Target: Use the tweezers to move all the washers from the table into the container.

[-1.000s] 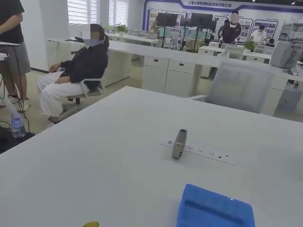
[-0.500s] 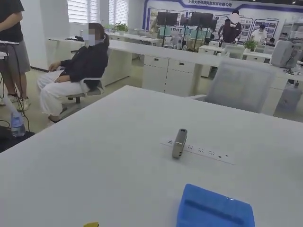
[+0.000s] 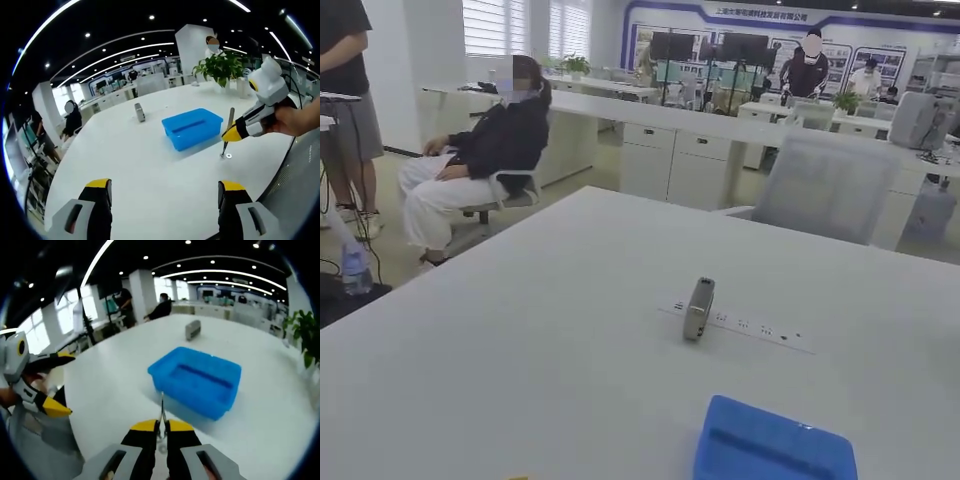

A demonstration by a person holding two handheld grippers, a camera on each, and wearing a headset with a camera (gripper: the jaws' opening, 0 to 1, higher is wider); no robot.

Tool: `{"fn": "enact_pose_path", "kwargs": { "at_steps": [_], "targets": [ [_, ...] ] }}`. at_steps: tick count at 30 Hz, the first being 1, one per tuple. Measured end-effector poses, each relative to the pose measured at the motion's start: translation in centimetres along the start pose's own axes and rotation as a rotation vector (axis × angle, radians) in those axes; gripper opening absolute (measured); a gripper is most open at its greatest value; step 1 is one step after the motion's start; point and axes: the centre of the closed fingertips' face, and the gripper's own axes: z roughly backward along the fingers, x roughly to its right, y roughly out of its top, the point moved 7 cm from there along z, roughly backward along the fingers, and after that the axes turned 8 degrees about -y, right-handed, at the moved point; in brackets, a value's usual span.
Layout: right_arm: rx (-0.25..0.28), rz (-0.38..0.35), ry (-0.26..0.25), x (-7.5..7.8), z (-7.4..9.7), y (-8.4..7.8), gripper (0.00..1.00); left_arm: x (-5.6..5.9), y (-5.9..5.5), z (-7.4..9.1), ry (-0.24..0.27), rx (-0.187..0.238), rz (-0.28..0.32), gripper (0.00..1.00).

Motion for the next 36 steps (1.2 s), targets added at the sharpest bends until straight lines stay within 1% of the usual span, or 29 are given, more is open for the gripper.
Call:
{"fn": "enact_pose_path", "kwargs": {
  "at_steps": [7, 10, 17, 25, 36],
  "targets": [
    [0.04, -0.017, 0.013, 0.0, 1.0, 1.9, 0.03, 0.0, -0.1, 0.0, 0.002, -0.007, -0.004, 0.9],
    [0.052, -0.03, 0.014, 0.1, 1.2, 2.5, 0.03, 0.0, 0.0, 0.0, 0.002, -0.004, -0.008, 0.89],
    [0.087, -0.015, 0.009, 0.2, 1.9, 3.9, 0.03, 0.1, -0.1, 0.0, 0.0, -0.008, -0.01, 0.89],
    [0.12, 0.001, 0.0, 0.9, 2.0, 5.6, 0.03, 0.0, -0.1, 0.0, 0.001, -0.012, -0.011, 0.89],
    [0.148, 0.023, -0.02, 1.7, 1.5, 7.0, 0.03, 0.1, -0.3, -0.1, -0.002, -0.026, -0.016, 0.89]
  ]
}}
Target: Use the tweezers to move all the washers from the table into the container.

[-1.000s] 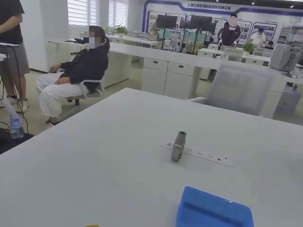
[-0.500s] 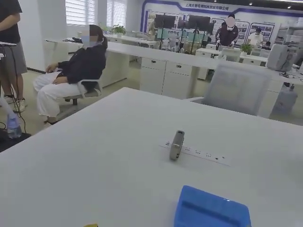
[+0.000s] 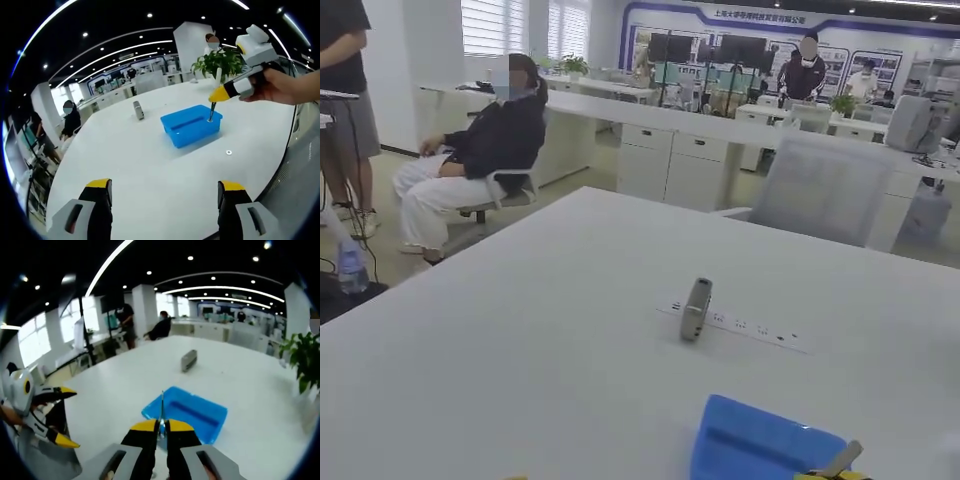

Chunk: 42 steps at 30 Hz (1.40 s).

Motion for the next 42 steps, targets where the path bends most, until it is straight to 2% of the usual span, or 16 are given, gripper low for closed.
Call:
{"fn": "enact_pose_path", "kwargs": {
  "at_steps": [8, 10, 14, 20, 29, 34, 42],
  "targets": [
    [0.016, 0.01, -0.025, 1.2, -1.2, 1.1, 0.03, 0.0, -0.1, -0.1, -0.003, -0.007, 0.0, 0.88],
    [0.017, 0.013, -0.031, 1.1, -1.5, 1.1, 0.03, 0.1, -0.1, -0.1, -0.004, -0.012, -0.003, 0.88],
    [0.012, 0.027, -0.045, 1.8, -2.6, 1.3, 0.03, 0.0, -0.2, -0.1, -0.002, -0.019, -0.006, 0.88],
    [-0.017, 0.05, -0.065, 2.7, -4.0, 0.4, 0.03, 0.0, -0.3, -0.2, -0.003, -0.031, -0.01, 0.88],
    [-0.077, 0.038, -0.079, 3.6, -6.2, -1.5, 0.03, 0.0, -0.5, -0.3, -0.001, -0.052, -0.012, 0.87],
    [-0.101, 0.032, -0.073, 3.6, -7.5, -2.2, 0.03, -0.1, -0.6, -0.3, 0.002, -0.058, 0.006, 0.87],
    [-0.119, 0.031, -0.058, 2.9, -8.1, -2.5, 0.03, 0.0, -0.7, -0.4, 0.003, -0.07, 0.001, 0.86]
  ]
}}
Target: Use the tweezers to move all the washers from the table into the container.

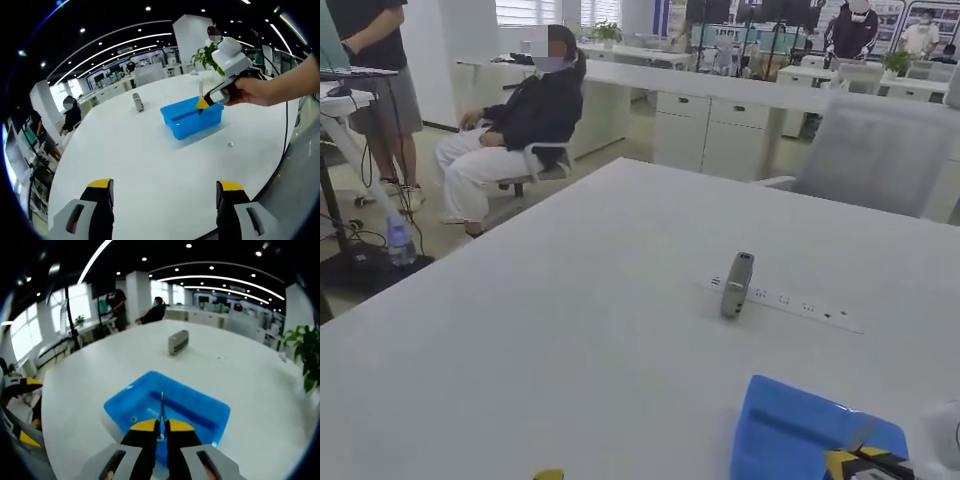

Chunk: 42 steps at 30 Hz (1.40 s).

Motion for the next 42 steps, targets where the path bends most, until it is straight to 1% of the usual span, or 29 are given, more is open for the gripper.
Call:
{"fn": "enact_pose_path", "kwargs": {
  "at_steps": [5, 6, 9, 12, 13, 14, 15, 19, 23, 27, 31, 35, 38, 39, 42],
  "targets": [
    [-0.012, 0.002, 0.003, 0.0, -0.2, -0.7, 0.03, 0.0, 0.0, 0.0, 0.001, -0.004, -0.002, 0.86],
    [-0.001, 0.0, 0.001, 0.0, -0.1, -0.7, 0.03, 0.0, 0.0, 0.0, 0.001, -0.004, -0.002, 0.86],
    [0.004, -0.001, 0.0, 0.0, 0.0, -0.7, 0.03, 0.0, -0.1, 0.0, 0.0, -0.009, -0.003, 0.86],
    [0.017, 0.014, -0.003, -0.1, 0.0, -0.8, 0.03, 0.0, 0.0, 0.0, 0.001, -0.006, -0.004, 0.86],
    [0.016, 0.018, -0.004, 0.0, -0.1, -0.8, 0.03, 0.0, 0.0, 0.0, 0.001, -0.006, -0.002, 0.86],
    [0.004, 0.014, -0.001, 0.0, 0.0, -0.9, 0.03, 0.0, 0.0, 0.0, 0.002, -0.006, -0.002, 0.86],
    [0.007, 0.011, -0.002, 0.0, -0.1, -0.9, 0.03, 0.0, 0.0, 0.0, 0.003, -0.005, -0.002, 0.86],
    [-0.008, 0.023, -0.004, -0.1, 0.0, -0.8, 0.04, 0.0, 0.0, 0.1, 0.004, -0.004, -0.004, 0.86],
    [0.014, 0.036, -0.009, 0.0, 0.5, -0.1, 0.04, 0.0, 0.0, 0.1, 0.004, -0.004, -0.007, 0.86],
    [0.039, 0.032, -0.013, 0.1, 1.4, 0.9, 0.04, 0.0, 0.0, 0.1, 0.004, -0.003, -0.009, 0.85],
    [0.066, 0.03, -0.007, 0.0, 2.7, 1.5, 0.04, 0.1, 0.1, 0.1, 0.004, 0.001, -0.011, 0.85],
    [0.084, 0.033, -0.003, 0.1, 3.8, 1.6, 0.04, 0.0, 0.1, 0.2, 0.007, 0.004, -0.014, 0.85],
    [0.1, 0.026, 0.003, -0.1, 5.0, 1.8, 0.04, 0.0, 0.1, 0.2, 0.01, 0.005, -0.014, 0.85],
    [0.105, 0.023, 0.005, -0.2, 5.1, 1.8, 0.04, 0.0, 0.1, 0.2, 0.01, 0.005, -0.014, 0.85],
    [0.116, 0.02, 0.005, -0.4, 6.0, 1.4, 0.04, 0.0, 0.1, 0.1, 0.011, 0.004, -0.012, 0.85]
  ]
}}
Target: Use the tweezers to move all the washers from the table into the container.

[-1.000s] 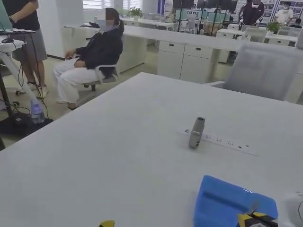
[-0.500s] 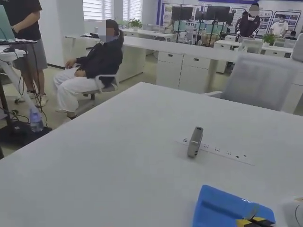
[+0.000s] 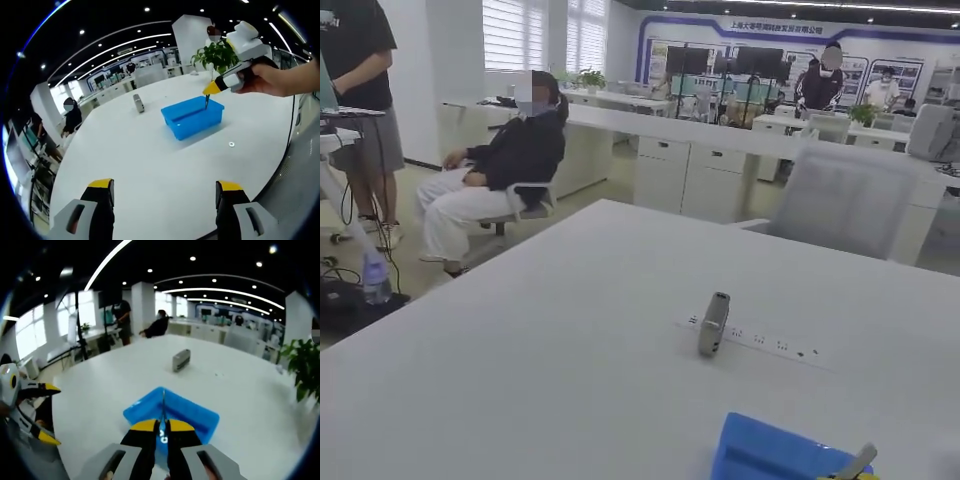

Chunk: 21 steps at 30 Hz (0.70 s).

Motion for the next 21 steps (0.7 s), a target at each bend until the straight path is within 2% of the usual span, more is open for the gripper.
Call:
{"fn": "enact_pose_path", "kwargs": {
  "at_steps": [9, 21],
  "targets": [
    [0.002, -0.009, 0.002, -1.0, 2.3, -1.5, 0.04, 0.0, 0.0, 0.0, 0.001, 0.001, -0.006, 0.85],
    [-0.046, -0.043, 0.001, -1.7, 3.8, -4.9, 0.04, 0.0, -0.1, -0.1, 0.0, -0.006, -0.013, 0.85]
  ]
}}
